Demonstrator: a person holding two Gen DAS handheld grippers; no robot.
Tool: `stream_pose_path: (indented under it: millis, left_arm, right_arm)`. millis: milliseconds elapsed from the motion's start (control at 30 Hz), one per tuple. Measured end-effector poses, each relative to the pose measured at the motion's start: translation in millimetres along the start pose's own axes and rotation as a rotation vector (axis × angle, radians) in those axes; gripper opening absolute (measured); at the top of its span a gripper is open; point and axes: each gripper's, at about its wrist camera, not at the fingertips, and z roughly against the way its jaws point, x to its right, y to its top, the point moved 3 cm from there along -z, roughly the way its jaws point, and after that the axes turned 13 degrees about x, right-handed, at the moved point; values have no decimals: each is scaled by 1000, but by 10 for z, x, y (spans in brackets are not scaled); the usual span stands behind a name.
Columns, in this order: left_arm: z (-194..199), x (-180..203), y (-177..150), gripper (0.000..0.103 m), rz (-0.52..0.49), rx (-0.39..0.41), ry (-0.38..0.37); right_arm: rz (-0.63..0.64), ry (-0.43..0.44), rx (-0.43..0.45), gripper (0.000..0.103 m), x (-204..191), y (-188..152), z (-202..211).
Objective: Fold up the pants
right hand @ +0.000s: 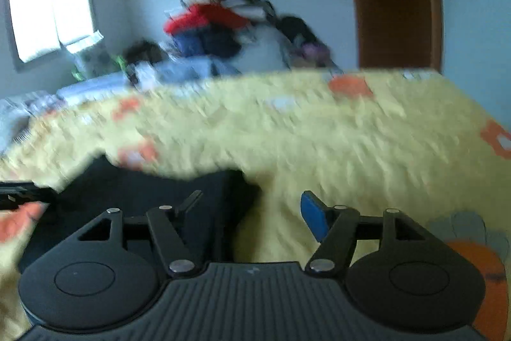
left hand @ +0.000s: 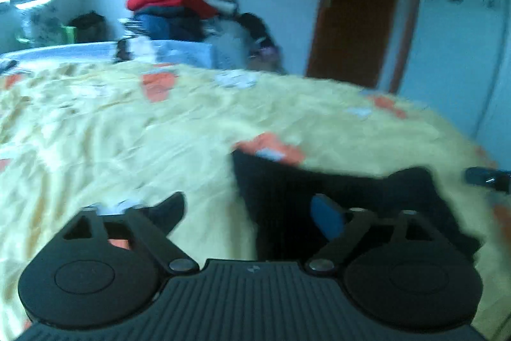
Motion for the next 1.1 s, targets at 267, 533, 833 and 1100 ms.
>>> stream_pose_path:
  millis: [267,533,833,1100]
  left_arm:
    - [-634,372,-159,103,77,-167,-125]
    - [-407,378,-207,101,-65,-112,-2]
    - [-162,372,-520,102,-137,-123,62]
    - [37,448,-569,103,-199,-102,130]
  right_arm:
    - [133,124,-212,64,-482,-270,-815]
    - [262,14,-161,66,-517,-205,-587]
    - [284,125,-221,73,-671,-567,-296]
    - [298,89,-219,84,-867,-708,-106]
